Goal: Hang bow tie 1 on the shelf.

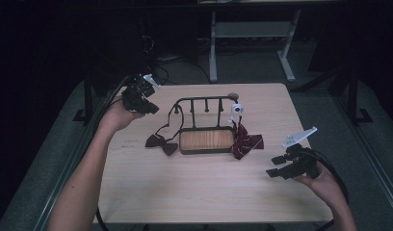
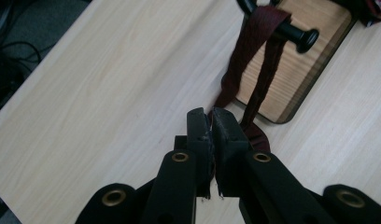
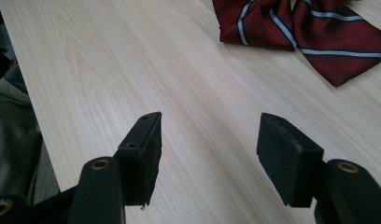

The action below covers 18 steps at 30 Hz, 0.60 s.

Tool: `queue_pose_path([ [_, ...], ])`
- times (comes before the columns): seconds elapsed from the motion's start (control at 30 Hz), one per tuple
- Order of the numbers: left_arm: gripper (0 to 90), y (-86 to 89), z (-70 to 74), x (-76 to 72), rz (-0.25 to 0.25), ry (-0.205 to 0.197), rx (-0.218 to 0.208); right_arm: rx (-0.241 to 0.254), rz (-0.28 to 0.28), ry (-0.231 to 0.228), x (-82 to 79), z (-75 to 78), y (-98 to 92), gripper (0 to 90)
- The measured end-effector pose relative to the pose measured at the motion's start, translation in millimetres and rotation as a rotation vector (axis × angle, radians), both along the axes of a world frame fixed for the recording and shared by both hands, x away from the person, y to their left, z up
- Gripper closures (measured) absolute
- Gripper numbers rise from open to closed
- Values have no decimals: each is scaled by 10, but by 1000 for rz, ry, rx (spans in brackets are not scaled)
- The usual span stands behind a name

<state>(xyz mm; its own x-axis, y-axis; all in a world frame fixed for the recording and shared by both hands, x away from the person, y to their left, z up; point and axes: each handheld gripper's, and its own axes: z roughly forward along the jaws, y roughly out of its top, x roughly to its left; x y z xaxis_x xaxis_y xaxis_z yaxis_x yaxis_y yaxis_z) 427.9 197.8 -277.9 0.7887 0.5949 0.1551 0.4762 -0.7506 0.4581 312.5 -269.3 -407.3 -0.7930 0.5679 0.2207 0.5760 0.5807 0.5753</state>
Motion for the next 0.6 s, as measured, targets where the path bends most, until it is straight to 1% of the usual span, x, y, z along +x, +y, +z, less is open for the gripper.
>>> queue_pose_path([
  [0.07,849,15,8,-7,-1,3,-1,2,-6,5,-5,2,-7,401],
  [0.13,838,25,21,-20,-4,-4,-5,3,-7,7,-2,-2,-16,401],
  [0.2,824,23,20,-41,-12,1,5,2,-8,5,-5,-5,-21,402],
  [0.23,817,17,15,-60,-9,2,8,1,-9,6,-5,-5,-23,401],
  [0.27,814,20,14,-74,-20,-9,14,2,-11,9,-6,-5,-24,401],
  [0.33,807,24,-2,-107,-18,-7,2,2,-15,9,-4,-5,-29,400],
  [0.37,802,30,-9,-116,-24,-10,7,3,-18,9,-2,-5,-31,399],
  [0.4,796,34,-17,-130,-26,-4,6,3,-19,8,0,-8,-34,399],
  [0.5,780,43,-45,-167,-30,-5,-5,3,-22,11,13,-21,-38,394],
  [0.53,774,44,-51,-174,-36,-4,5,2,-23,13,13,-23,-37,394],
  [0.6,758,45,-58,-207,-36,-10,-1,-1,-23,11,12,-25,-39,392],
])
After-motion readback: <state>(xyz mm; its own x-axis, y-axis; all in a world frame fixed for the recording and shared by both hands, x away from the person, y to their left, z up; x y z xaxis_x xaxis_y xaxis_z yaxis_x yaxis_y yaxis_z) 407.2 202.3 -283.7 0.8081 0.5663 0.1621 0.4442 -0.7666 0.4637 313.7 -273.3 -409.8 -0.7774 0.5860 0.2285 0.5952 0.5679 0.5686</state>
